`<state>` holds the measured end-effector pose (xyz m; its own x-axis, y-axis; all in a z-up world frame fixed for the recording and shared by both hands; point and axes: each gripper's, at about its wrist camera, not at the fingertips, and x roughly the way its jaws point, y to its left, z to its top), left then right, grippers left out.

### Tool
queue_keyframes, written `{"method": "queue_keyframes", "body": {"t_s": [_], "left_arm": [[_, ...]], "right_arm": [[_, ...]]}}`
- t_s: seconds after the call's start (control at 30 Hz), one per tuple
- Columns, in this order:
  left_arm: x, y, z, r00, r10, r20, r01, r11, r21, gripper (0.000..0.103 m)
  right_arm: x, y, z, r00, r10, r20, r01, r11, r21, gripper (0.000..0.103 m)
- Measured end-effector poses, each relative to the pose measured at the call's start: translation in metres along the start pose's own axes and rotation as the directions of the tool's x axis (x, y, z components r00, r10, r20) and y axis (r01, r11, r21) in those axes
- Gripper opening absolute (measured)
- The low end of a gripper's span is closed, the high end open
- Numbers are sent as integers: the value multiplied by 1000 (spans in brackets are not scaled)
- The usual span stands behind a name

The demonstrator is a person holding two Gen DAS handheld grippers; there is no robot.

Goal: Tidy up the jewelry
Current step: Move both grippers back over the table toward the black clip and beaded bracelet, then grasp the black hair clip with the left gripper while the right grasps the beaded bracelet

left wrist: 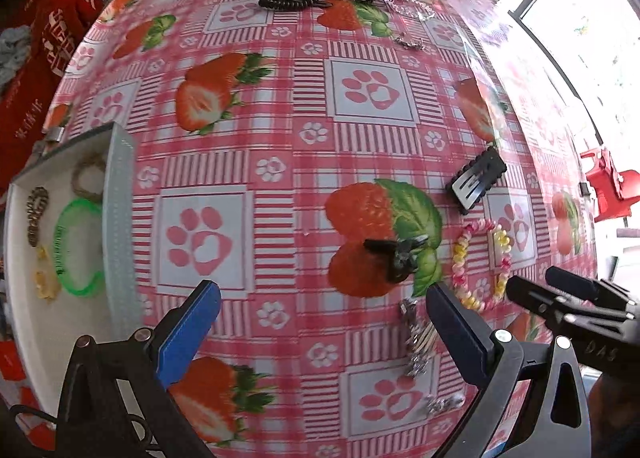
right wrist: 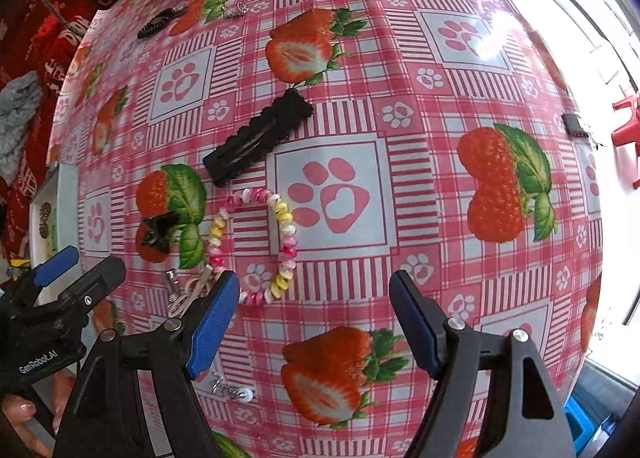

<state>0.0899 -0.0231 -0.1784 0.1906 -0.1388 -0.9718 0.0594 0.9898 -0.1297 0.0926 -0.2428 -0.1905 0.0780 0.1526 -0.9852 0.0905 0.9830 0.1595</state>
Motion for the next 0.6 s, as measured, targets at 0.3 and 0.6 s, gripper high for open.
{"method": "queue_keyframes", "body": {"t_s": [0.3, 0.6], "left_arm": [[18, -9, 8, 1000, 26, -4, -26, 1000, 2, 103], [40, -17, 14, 997, 69, -21, -68, 997, 31, 87]], "right_arm": [[17, 11, 7, 995, -98, 34, 101, 990, -98, 80], [19, 20, 4, 984, -153, 95, 168, 968, -186, 71]]}}
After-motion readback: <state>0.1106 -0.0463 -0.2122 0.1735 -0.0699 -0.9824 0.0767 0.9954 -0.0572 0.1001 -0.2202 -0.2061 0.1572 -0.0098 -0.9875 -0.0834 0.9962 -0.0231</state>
